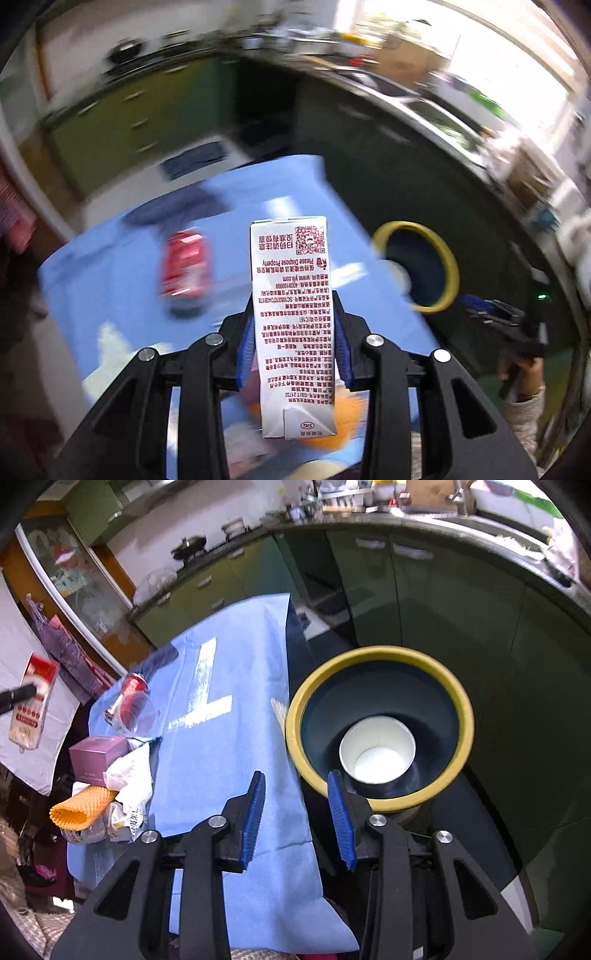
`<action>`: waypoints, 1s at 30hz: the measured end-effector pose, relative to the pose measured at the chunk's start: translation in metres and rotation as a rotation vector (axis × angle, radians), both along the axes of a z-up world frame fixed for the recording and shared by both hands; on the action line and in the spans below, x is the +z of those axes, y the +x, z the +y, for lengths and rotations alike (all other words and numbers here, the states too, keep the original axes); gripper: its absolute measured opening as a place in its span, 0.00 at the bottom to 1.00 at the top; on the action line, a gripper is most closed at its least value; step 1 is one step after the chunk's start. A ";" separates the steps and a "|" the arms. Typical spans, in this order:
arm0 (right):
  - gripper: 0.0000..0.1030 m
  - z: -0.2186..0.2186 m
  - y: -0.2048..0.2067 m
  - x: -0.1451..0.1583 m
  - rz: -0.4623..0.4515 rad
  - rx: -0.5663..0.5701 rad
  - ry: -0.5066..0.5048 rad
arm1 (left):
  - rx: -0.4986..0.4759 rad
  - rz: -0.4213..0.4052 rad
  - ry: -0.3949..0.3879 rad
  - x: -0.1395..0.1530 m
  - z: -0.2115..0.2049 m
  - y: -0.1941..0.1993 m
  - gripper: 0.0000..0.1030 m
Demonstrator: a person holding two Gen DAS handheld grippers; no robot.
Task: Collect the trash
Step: 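Move the carton over the bin and open the left tool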
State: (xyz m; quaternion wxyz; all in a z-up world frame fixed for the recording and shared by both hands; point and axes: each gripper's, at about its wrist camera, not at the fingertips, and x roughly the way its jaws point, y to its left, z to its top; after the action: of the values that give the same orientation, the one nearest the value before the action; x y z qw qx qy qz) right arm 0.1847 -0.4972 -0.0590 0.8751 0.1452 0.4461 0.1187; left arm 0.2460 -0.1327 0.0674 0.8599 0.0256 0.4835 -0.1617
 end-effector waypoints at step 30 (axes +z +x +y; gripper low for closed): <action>0.41 -0.100 -0.108 -0.010 -0.138 -0.169 0.113 | -0.182 0.215 0.228 -0.201 -0.339 0.137 0.64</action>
State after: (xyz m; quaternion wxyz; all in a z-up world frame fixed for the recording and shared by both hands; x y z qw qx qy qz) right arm 0.0763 -0.5971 -0.0692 0.9011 0.2228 0.3636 0.0788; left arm 0.3834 -0.4718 -0.1333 0.7766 0.1491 0.5836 -0.1848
